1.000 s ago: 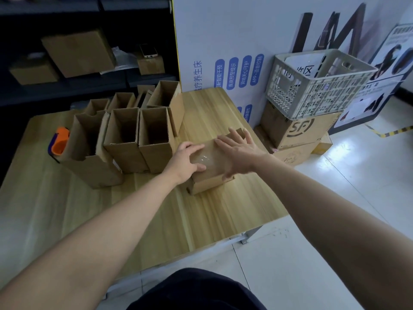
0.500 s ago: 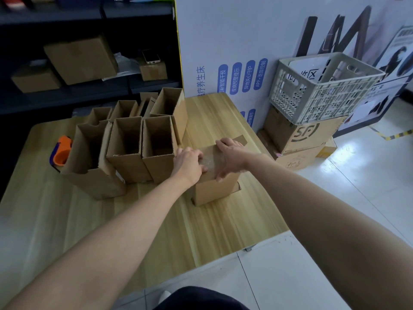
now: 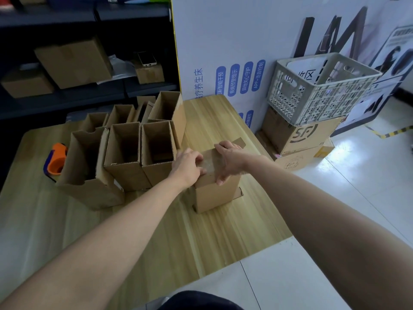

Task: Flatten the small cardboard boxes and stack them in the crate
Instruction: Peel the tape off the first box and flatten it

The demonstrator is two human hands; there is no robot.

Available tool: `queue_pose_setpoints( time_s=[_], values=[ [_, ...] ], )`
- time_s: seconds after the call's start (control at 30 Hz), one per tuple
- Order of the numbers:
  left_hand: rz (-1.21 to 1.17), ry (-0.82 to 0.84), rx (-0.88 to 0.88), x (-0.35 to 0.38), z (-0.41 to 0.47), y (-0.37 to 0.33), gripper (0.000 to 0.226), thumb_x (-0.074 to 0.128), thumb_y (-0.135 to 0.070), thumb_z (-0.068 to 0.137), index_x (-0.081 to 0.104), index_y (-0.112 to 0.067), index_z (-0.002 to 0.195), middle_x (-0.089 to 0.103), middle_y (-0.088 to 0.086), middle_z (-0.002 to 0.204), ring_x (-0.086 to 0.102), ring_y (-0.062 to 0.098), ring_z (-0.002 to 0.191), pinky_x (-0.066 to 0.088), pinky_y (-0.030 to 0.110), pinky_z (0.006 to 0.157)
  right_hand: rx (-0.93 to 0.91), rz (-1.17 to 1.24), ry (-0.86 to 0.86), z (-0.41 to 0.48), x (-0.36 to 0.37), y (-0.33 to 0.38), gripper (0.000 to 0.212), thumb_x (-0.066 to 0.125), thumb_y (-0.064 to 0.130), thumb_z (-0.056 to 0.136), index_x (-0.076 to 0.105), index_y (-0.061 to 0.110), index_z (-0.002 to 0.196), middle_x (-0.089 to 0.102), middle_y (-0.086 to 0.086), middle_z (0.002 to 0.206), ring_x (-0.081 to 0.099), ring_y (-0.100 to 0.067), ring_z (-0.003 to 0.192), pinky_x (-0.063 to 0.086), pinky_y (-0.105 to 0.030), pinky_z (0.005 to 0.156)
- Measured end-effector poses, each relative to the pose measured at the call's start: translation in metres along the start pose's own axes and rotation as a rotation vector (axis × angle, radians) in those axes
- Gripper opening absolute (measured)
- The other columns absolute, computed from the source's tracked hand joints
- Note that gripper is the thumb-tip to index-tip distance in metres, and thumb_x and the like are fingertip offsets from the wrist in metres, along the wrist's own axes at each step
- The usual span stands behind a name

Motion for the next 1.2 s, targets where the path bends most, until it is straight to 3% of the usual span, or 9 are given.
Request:
queue_pose_setpoints(
  time_s=[0.4, 0.53, 0.63, 0.7, 0.77, 1.0, 1.1, 1.2],
  values=[
    [-0.065, 0.047, -0.067, -0.002, 0.014, 0.004, 0.011, 0.072, -0.023, 0.081, 0.062, -0.025, 0.083, 0.063, 0.006, 0.101, 0.059, 0.024, 0.096, 0.050, 0.040, 0.088, 0.083, -0.045, 0.050, 0.005, -0.002, 0.005, 0.129, 0.085, 0.050, 0.057, 0.003, 0.023, 0.153, 0.009, 0.002, 0.155, 0.014, -0.028, 0.142, 0.020, -0.046, 0.114],
    [-0.054, 0.086, -0.052, -0.002, 0.019, 0.006, 0.014, 0.071, -0.023, 0.082, 0.060, -0.028, 0.077, 0.057, 0.006, 0.109, 0.055, 0.025, 0.101, 0.046, 0.042, 0.095, 0.122, -0.034, 0.062, 0.009, -0.001, 0.006, 0.131, 0.086, 0.049, 0.055, 0.002, 0.024, 0.152, 0.008, 0.004, 0.155, 0.013, -0.028, 0.142, 0.022, -0.050, 0.115],
    [0.001, 0.041, 0.044, 0.000, 0.020, 0.010, 0.007, 0.067, -0.025, 0.086, 0.060, -0.024, 0.088, 0.054, 0.003, 0.113, 0.047, 0.023, 0.111, 0.041, 0.043, 0.097, 0.139, -0.023, 0.066, 0.013, -0.001, 0.006, 0.130, 0.086, 0.048, 0.055, 0.002, 0.025, 0.152, 0.008, 0.005, 0.155, 0.013, -0.028, 0.143, 0.023, -0.052, 0.114],
    [0.042, 0.022, 0.095, 0.001, 0.020, 0.012, 0.022, 0.064, -0.026, 0.088, 0.061, -0.020, 0.109, 0.051, 0.002, 0.120, 0.044, 0.022, 0.116, 0.038, 0.042, 0.099, 0.139, -0.035, 0.079, 0.015, -0.001, 0.006, 0.131, 0.086, 0.048, 0.054, 0.002, 0.025, 0.152, 0.008, 0.005, 0.155, 0.013, -0.028, 0.143, 0.023, -0.051, 0.114],
    [0.048, 0.001, 0.108, 0.002, 0.019, 0.013, 0.026, 0.061, -0.026, 0.090, 0.063, -0.020, 0.116, 0.051, 0.000, 0.121, 0.042, 0.021, 0.116, 0.034, 0.036, 0.095, 0.134, -0.063, 0.093, 0.017, -0.003, 0.007, 0.132, 0.086, 0.050, 0.054, 0.001, 0.024, 0.152, 0.007, 0.004, 0.155, 0.014, -0.028, 0.142, 0.023, -0.049, 0.114],
    [0.016, -0.097, 0.035, 0.006, 0.020, 0.006, 0.002, 0.065, -0.024, 0.087, 0.067, -0.022, 0.088, 0.061, -0.003, 0.101, 0.050, 0.016, 0.102, 0.028, 0.033, 0.082, 0.052, -0.210, 0.124, 0.020, -0.011, 0.012, 0.122, 0.084, 0.056, 0.052, 0.018, 0.022, 0.149, 0.019, -0.004, 0.145, 0.022, -0.028, 0.134, 0.031, -0.045, 0.108],
    [0.006, -0.123, -0.085, 0.009, 0.025, 0.006, 0.007, 0.064, -0.027, 0.088, 0.061, -0.025, 0.082, 0.061, 0.000, 0.100, 0.051, 0.022, 0.101, 0.031, 0.034, 0.080, 0.022, -0.229, 0.136, 0.021, -0.012, 0.011, 0.121, 0.083, 0.059, 0.052, 0.020, 0.022, 0.148, 0.021, -0.004, 0.144, 0.023, -0.027, 0.132, 0.032, -0.045, 0.108],
    [0.132, -0.135, -0.045, 0.013, 0.025, 0.001, 0.010, 0.060, -0.027, 0.090, 0.056, -0.024, 0.082, 0.061, 0.000, 0.099, 0.049, 0.018, 0.095, 0.033, 0.035, 0.081, -0.005, -0.222, 0.139, 0.021, -0.012, 0.009, 0.121, 0.082, 0.059, 0.053, 0.019, 0.021, 0.149, 0.021, -0.003, 0.144, 0.021, -0.026, 0.133, 0.031, -0.046, 0.109]
  ],
)
Point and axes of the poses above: each hand's wrist, its own z-axis towards the middle knuckle, its own x-axis out of the palm, y = z × x, the point moved 3 cm from there along z, towards the middle knuckle
